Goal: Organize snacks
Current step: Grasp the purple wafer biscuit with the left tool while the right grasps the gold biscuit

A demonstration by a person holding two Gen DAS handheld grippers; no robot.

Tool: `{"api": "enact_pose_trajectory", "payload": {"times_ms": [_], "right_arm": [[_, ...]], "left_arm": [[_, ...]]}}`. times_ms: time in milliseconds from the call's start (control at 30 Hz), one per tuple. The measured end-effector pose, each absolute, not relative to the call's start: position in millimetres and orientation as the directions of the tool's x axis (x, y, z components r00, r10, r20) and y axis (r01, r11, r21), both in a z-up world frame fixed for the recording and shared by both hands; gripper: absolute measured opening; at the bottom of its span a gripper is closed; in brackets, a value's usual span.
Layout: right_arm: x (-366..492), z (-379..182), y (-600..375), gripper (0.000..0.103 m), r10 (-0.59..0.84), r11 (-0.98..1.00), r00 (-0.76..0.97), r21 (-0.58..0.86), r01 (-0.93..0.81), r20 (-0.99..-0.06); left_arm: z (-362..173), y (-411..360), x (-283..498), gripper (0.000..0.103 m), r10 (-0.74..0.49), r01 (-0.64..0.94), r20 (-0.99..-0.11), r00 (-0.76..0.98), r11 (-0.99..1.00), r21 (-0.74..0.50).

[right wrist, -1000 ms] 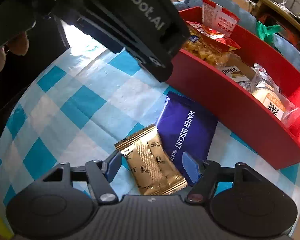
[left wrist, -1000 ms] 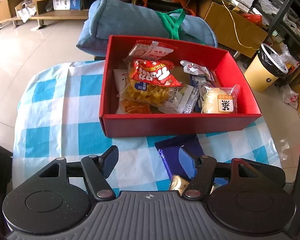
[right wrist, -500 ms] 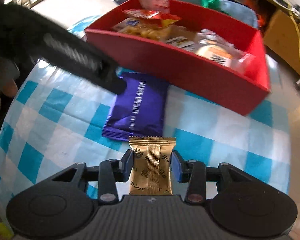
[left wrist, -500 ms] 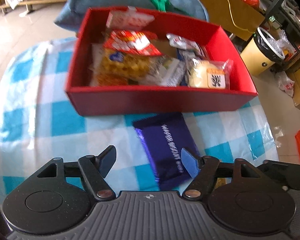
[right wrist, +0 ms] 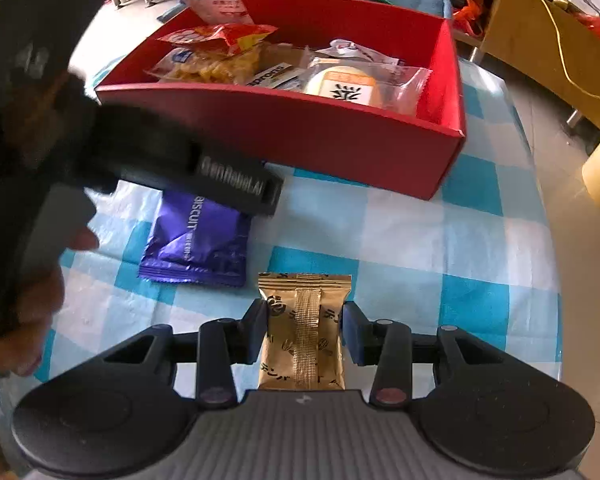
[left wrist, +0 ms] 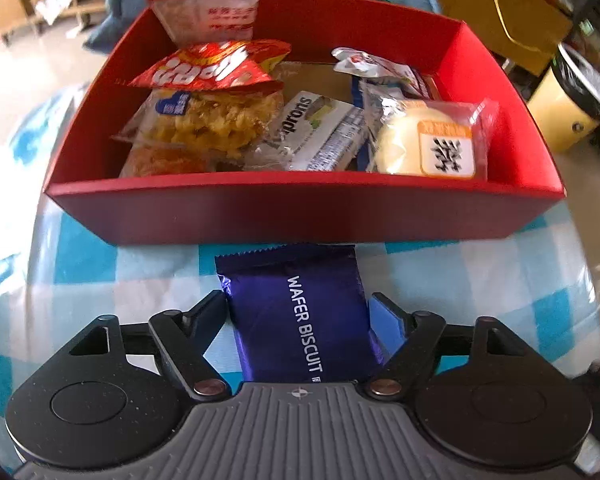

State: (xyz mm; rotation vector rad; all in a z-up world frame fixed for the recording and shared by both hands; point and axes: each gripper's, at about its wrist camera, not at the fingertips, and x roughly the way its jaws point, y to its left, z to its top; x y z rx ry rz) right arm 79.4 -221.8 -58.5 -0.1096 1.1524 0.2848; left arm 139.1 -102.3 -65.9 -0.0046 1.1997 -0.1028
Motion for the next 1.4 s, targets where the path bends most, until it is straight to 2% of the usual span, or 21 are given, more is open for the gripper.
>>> {"api": "enact_pose_trajectory", "payload": {"times_ms": [67,500,733,833,933,1000,1067,1133,1233,1300,1400], "right_arm": [[80.4,-57.6,-222.2,0.039,0.175,0.959,0.374,0.072,-0.273,-0.911],[73.4,-68.0,-208.6,0.039,0.158,0.954,0.368,0.045,-0.297,-0.916],[68.7,-69.9,-202.8,0.04,0.137,0.95,0.393,0.008,-0.313,-0.909],[67.5,-70.3,-202.9,0.042,0.141,0.95,0.399,0.011,-0.312,-0.906],[67.0,-71.4,-200.5,0.053,0.153,0.947,0.398,0.019,-0.321,-0.905],[66.8,-73.9,-195.3,0.068,0.169,0.939,0.388,0.029,-0.342,-0.906],[67.7,-78.4,-191.8,0.094,0.17,0.941,0.371,0.038,-0.337,-0.913],[68.5,-85.5,-188.5,0.102,0.146,0.939,0.346,0.019,-0.344,-0.927],[70.0,-83.8,-192.2,0.1,0.141,0.951,0.354,0.026,-0.309,-0.925],[70.2,-80.8,-196.9,0.091,0.135,0.954,0.362,0.022,-0.299,-0.923],[68.0,-75.4,-203.2,0.069,0.125,0.96,0.385,0.013,-0.28,-0.915]], "left_arm": [[-64.8,-99.1,137.1,0.078,-0.087,0.09,-0.93,0.358,0.994,-0.058],[-57.3,-56.6,104.8,0.077,-0.11,0.135,-0.953,0.283,0.988,-0.074],[-59.0,-57.6,93.4,0.079,-0.09,0.159,-0.949,0.301,0.986,-0.043],[-63.1,-65.6,92.6,0.083,-0.071,0.175,-0.945,0.318,0.985,-0.016],[-64.4,-66.5,92.3,0.086,-0.071,0.168,-0.943,0.324,0.986,-0.016],[-64.2,-65.1,92.1,0.089,-0.072,0.168,-0.943,0.326,0.986,-0.017],[-64.5,-63.2,91.9,0.089,-0.074,0.166,-0.942,0.328,0.986,-0.02],[-64.4,-62.7,91.2,0.088,-0.075,0.17,-0.942,0.328,0.985,-0.019],[-63.0,-61.1,91.1,0.084,-0.078,0.167,-0.941,0.33,0.986,-0.024],[-61.7,-58.3,90.3,0.081,-0.078,0.162,-0.94,0.333,0.986,-0.024],[-61.5,-56.6,91.0,0.078,-0.084,0.165,-0.939,0.333,0.986,-0.03]]}}
